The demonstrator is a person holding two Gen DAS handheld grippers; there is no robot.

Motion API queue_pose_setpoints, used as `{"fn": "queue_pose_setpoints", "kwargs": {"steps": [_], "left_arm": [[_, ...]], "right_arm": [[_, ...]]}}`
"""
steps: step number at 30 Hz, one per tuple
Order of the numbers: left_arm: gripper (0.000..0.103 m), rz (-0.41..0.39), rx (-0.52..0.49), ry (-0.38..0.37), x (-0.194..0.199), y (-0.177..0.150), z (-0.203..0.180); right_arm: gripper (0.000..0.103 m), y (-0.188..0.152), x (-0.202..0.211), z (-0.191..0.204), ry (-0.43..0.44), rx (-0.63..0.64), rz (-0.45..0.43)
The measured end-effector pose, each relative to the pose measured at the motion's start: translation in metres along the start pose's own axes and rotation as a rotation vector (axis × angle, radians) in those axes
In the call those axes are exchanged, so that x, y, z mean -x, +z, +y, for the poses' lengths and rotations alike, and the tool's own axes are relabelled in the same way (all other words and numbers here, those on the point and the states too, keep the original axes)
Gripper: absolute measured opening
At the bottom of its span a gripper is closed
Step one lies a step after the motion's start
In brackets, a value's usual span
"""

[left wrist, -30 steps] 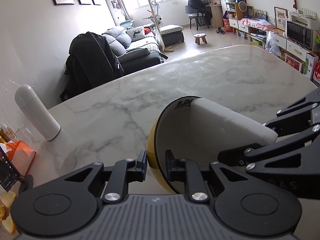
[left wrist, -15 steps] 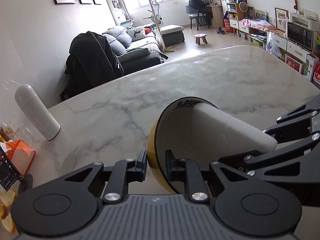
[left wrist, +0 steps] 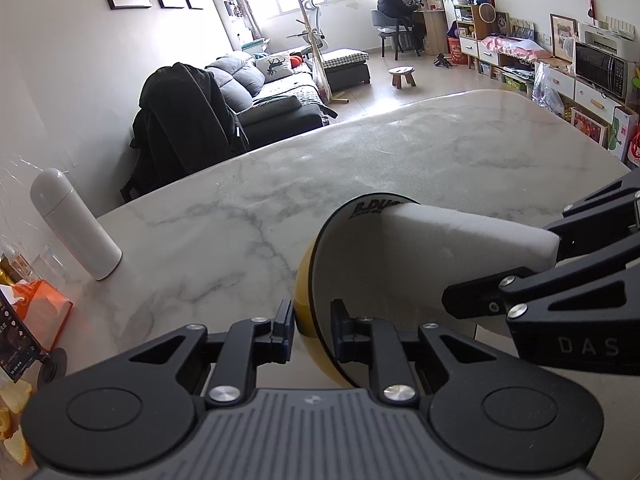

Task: Clean bowl
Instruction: 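Wipe the bowl interior with the sponge in the right gripper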

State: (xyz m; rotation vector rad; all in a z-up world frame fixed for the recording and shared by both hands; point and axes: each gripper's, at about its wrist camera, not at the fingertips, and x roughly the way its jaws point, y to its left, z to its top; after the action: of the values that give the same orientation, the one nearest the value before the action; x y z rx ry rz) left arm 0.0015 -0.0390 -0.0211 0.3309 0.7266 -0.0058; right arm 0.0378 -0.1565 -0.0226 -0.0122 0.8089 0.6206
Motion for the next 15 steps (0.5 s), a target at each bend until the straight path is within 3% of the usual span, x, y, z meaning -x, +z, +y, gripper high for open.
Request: {"fn": "queue_pose_setpoints", "kwargs": {"steps": [15], "left_arm": [[0.019, 0.003, 0.005, -0.005, 0.000, 0.000, 0.007]], "right_arm": [[0.022, -0.005, -0.009, 0.002, 0.044, -0.016, 0.030]]}}
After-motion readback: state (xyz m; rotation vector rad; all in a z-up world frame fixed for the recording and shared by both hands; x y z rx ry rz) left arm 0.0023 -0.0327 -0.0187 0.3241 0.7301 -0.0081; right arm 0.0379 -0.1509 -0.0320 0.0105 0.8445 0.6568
